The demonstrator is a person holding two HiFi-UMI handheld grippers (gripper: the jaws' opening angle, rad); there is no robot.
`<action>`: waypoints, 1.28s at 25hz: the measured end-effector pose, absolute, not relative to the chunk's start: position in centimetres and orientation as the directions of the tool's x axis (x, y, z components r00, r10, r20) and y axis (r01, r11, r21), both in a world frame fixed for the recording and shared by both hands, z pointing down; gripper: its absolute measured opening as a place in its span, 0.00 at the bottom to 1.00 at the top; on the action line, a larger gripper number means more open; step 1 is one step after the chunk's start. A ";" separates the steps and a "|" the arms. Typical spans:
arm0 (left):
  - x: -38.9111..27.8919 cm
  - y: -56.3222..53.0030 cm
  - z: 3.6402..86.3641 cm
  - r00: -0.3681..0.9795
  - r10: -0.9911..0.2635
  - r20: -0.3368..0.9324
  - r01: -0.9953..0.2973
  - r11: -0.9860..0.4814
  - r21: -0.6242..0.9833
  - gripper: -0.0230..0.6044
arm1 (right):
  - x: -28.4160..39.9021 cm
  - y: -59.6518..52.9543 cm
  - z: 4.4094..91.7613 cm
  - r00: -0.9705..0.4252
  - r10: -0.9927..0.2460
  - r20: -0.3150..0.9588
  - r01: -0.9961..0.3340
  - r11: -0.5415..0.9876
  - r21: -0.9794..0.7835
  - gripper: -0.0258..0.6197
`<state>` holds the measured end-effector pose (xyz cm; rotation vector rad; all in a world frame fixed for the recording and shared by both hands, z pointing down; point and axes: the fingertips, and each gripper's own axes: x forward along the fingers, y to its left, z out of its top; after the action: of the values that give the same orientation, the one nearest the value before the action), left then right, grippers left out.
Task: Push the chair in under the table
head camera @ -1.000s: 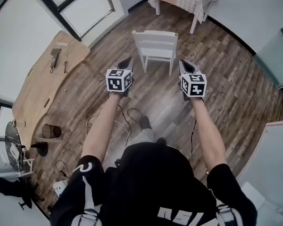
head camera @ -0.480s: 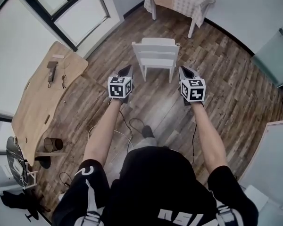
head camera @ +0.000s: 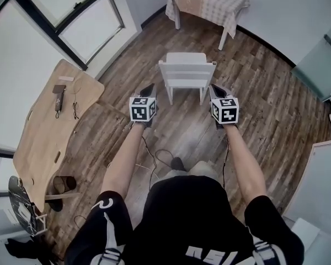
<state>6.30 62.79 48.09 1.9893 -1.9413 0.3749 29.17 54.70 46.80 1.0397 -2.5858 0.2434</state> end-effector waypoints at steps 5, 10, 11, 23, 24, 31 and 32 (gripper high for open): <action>4.5 60.5 49.1 0.037 -0.905 0.424 -0.998 -0.015 0.055 0.08 | 27.7 53.0 48.2 -0.657 -0.641 0.397 -0.705 0.709 -0.023 0.06; 3.5 58.5 50.5 0.039 -0.894 0.446 -0.998 -0.017 0.054 0.08 | 26.5 50.9 49.8 -0.641 -0.644 0.417 -0.716 0.698 -0.021 0.06; 3.4 58.0 50.9 0.039 -0.892 0.451 -0.998 -0.017 0.053 0.08 | 26.3 50.3 50.2 -0.639 -0.643 0.421 -0.716 0.697 -0.022 0.06; 1.0 48.6 55.1 0.040 -0.854 0.518 -0.999 -0.030 0.027 0.08 | 24.3 40.9 55.1 -0.622 -0.615 0.485 -0.716 0.698 -0.033 0.06; 1.0 47.8 55.6 0.042 -0.850 0.526 -0.999 -0.030 0.030 0.08 | 24.2 40.0 55.6 -0.620 -0.611 0.493 -0.715 0.698 -0.034 0.06; -0.7 42.8 58.9 0.019 -0.822 0.570 -0.999 0.001 0.035 0.23 | 23.2 34.1 59.0 -0.604 -0.570 0.558 -0.710 0.702 -0.052 0.22; -1.0 42.3 59.5 0.021 -0.815 0.580 -0.999 0.003 0.040 0.27 | 23.1 33.4 59.5 -0.598 -0.568 0.565 -0.712 0.700 -0.051 0.27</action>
<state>-1.02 42.28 59.45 1.8621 -1.8446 0.5541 23.15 33.40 59.50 0.9794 -2.3883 0.3709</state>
